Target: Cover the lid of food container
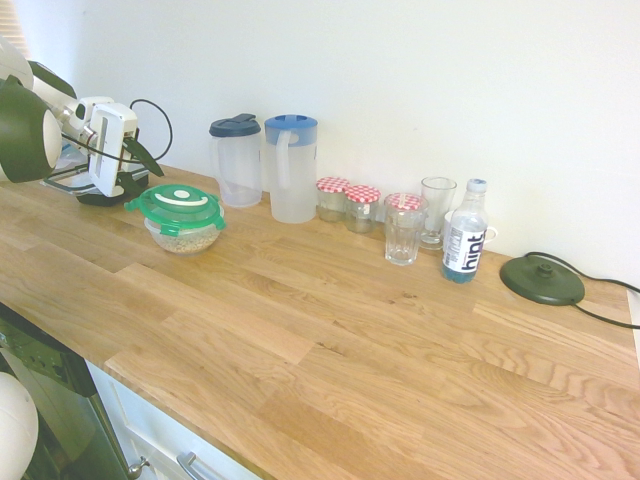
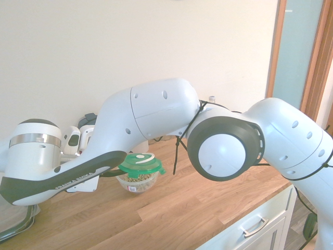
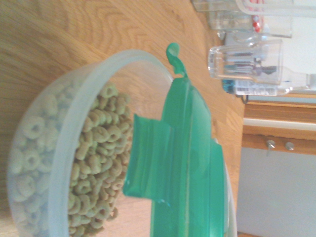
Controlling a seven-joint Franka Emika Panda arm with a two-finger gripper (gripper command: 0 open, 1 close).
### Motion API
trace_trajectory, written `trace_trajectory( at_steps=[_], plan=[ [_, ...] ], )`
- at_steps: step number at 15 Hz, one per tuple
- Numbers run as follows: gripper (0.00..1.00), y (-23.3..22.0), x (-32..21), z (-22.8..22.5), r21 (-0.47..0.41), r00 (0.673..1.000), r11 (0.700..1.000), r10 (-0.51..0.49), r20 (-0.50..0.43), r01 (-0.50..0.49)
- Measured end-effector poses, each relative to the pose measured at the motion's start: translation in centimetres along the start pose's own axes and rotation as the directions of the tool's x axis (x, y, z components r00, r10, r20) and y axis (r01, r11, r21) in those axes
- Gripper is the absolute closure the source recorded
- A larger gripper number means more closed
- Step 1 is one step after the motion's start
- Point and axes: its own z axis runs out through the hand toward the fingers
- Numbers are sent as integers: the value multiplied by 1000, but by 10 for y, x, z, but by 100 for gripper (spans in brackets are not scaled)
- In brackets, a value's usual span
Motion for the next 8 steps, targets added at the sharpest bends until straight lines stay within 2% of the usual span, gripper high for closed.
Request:
trace_trajectory(
  at_steps=[5, 8],
  plan=[
    [0, -5, -6, -8, 49, 999, 999, -19, 36, 17],
    [0, -9, 2, -20, 172, 994, 985, -38, 102, 20]
  ],
)
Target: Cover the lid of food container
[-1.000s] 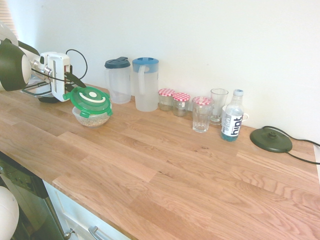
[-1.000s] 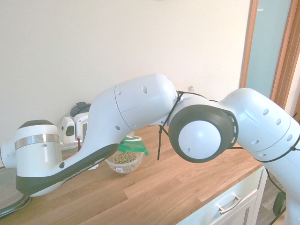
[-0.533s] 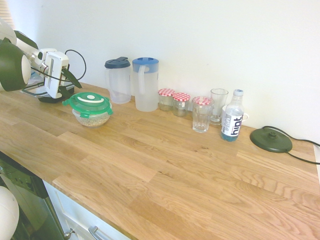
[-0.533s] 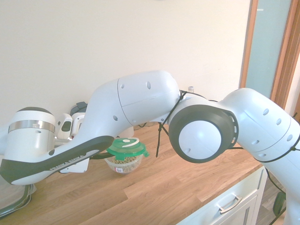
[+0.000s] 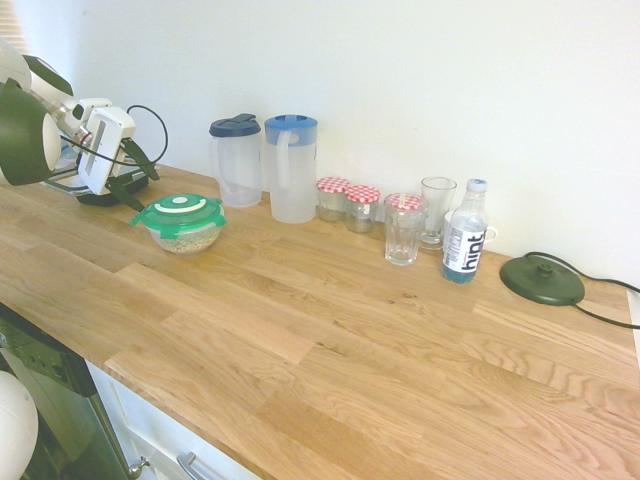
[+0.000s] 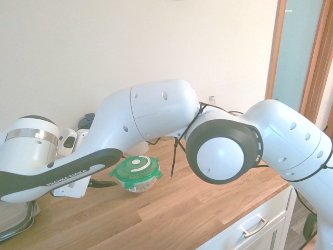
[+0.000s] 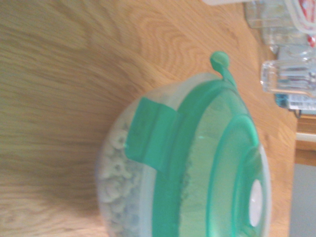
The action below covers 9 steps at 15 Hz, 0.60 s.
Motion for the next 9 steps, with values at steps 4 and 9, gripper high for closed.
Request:
trace_trajectory(
  at_steps=[4, 9],
  plan=[
    [0, 22, 41, -24, 194, 990, 981, -54, 130, 28],
    [0, 34, 147, 45, 453, 944, 891, -138, 300, -14]
  ],
)
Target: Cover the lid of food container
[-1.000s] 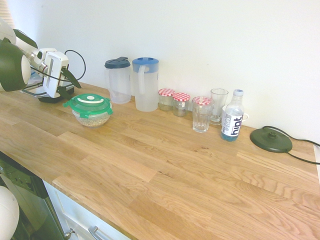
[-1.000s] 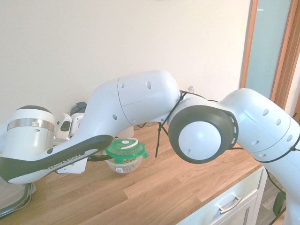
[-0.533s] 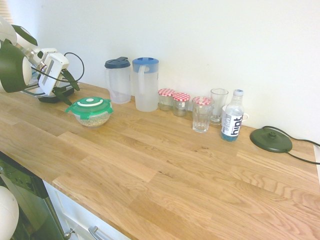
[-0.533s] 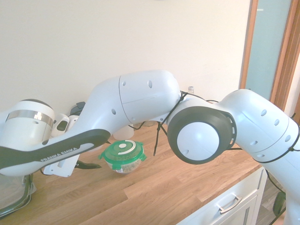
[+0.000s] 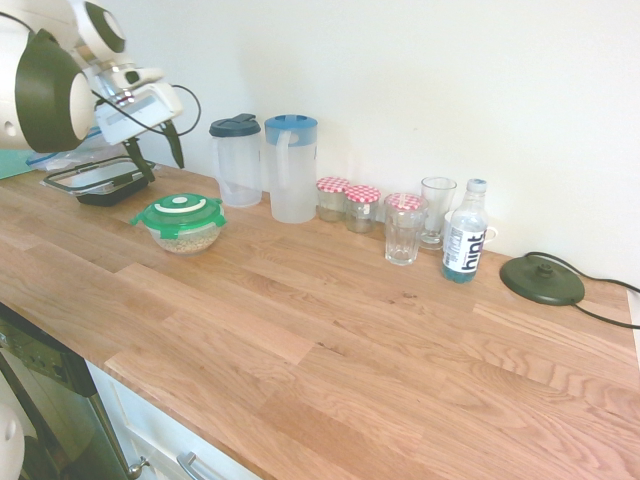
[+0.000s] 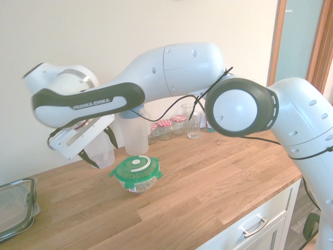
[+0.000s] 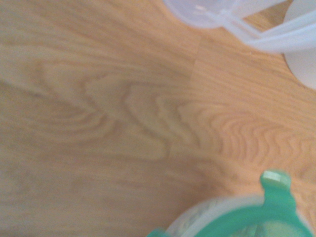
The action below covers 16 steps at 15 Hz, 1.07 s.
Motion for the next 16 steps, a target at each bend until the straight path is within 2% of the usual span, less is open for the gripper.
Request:
trace_trajectory(
  at_steps=[3, 6, 11, 16],
  plan=[
    [0, 45, 84, 62, 155, 992, 988, -26, 127, 6],
    [0, 92, 122, 97, 233, 982, 972, -26, 189, -19],
    [0, 197, 148, 94, 252, 981, 966, 10, 192, -60],
    [0, 279, 122, 92, 241, 978, 966, 47, 203, -96]
  ],
)
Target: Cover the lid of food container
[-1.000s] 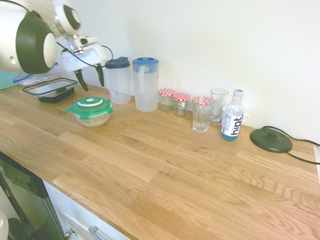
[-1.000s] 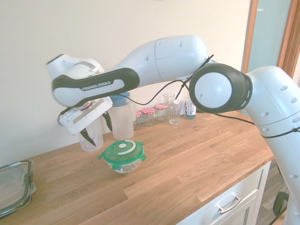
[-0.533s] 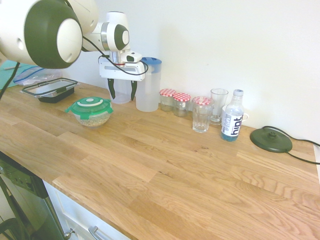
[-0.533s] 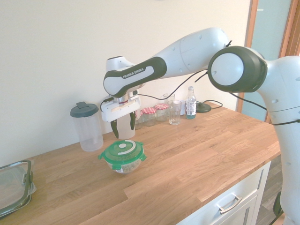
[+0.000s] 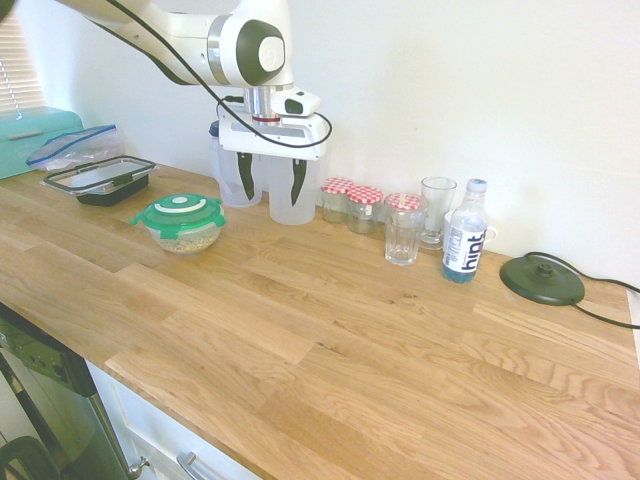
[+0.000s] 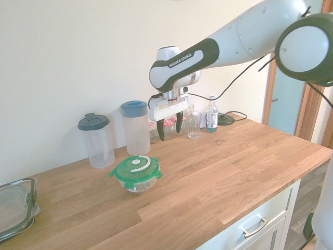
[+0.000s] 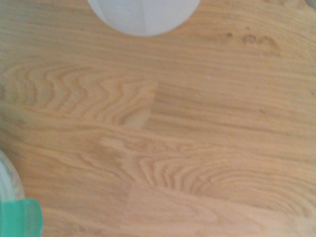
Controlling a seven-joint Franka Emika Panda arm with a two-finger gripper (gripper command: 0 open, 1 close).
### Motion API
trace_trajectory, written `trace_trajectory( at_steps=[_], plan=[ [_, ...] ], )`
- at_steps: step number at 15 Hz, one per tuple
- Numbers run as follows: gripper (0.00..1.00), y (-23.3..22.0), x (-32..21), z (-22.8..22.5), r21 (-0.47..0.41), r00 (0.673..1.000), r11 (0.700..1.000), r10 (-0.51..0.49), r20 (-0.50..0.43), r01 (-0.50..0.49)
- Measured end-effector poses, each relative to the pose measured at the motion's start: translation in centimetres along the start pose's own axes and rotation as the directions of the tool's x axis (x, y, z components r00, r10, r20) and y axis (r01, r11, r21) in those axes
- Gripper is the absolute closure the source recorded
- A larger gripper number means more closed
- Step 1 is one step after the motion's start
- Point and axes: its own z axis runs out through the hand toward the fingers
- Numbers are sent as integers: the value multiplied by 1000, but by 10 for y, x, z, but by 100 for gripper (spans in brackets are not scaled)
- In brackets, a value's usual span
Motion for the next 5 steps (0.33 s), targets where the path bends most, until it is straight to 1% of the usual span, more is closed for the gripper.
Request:
trace_trajectory(
  at_steps=[2, 5],
  plan=[
    [0, 31, -15, 4, -10, 1000, 1000, 26, 2, -26],
    [0, 75, -41, 21, -22, 998, 998, 54, 12, -53]
  ],
)
